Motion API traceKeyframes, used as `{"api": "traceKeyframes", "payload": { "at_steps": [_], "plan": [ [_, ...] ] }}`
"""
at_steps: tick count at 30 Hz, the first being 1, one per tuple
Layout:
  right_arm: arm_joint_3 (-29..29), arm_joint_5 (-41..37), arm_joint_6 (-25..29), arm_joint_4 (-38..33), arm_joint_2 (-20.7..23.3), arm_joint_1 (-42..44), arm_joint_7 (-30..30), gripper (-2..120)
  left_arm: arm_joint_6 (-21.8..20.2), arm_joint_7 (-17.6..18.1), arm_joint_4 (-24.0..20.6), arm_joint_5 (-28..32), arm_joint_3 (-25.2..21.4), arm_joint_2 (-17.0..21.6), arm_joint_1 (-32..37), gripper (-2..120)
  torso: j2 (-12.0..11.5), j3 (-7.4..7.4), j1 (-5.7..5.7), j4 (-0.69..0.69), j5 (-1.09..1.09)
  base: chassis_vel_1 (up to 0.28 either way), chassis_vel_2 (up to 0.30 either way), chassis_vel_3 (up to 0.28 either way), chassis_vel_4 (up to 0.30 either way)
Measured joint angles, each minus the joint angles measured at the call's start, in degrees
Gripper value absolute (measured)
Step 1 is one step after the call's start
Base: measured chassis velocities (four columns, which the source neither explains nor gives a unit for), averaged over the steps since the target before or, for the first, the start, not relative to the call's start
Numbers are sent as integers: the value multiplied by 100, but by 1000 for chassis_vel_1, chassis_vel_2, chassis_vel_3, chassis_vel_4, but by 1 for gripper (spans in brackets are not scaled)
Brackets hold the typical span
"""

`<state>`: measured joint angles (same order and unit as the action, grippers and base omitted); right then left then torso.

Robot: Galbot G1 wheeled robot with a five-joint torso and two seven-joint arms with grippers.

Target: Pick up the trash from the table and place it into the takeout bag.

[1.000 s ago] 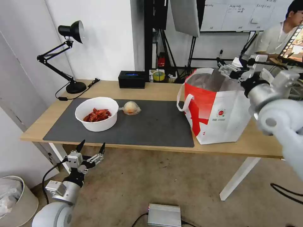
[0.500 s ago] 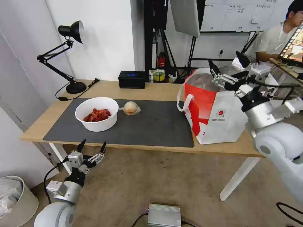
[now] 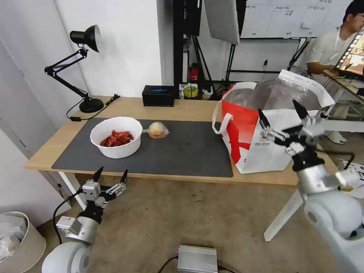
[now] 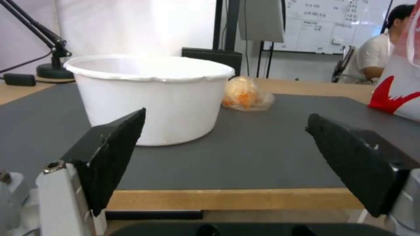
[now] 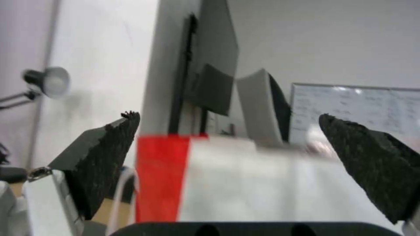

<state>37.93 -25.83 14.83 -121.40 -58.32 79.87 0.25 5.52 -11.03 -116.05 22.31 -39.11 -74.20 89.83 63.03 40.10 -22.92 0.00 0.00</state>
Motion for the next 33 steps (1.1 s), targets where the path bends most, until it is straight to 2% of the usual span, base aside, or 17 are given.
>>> {"api": "traceKeyframes", "payload": {
  "at_steps": [1,5,9,22,33],
  "plan": [
    [0,0,0,0,0,0,0,100,0,0,0,0,0,0,0,100,0,0,0,0,0,0,0,0,0],
    [105,387,214,171,-650,502,-54,100,-1,7,-15,-15,-2,-12,36,100,0,0,0,-1,1,0,0,0,0],
    [33,597,283,278,-889,668,-52,100,-1,8,-33,-16,-4,-10,48,100,0,0,0,-1,0,0,0,0,0],
    [-631,1009,288,582,-1047,757,284,100,-103,121,-67,-51,27,-99,116,100,0,0,0,0,0,0,0,0,0],
    [-1090,1168,191,387,-1038,1232,632,100,-258,326,-288,-140,79,-158,130,100,0,0,0,0,0,0,0,0,0]
  ]
}}
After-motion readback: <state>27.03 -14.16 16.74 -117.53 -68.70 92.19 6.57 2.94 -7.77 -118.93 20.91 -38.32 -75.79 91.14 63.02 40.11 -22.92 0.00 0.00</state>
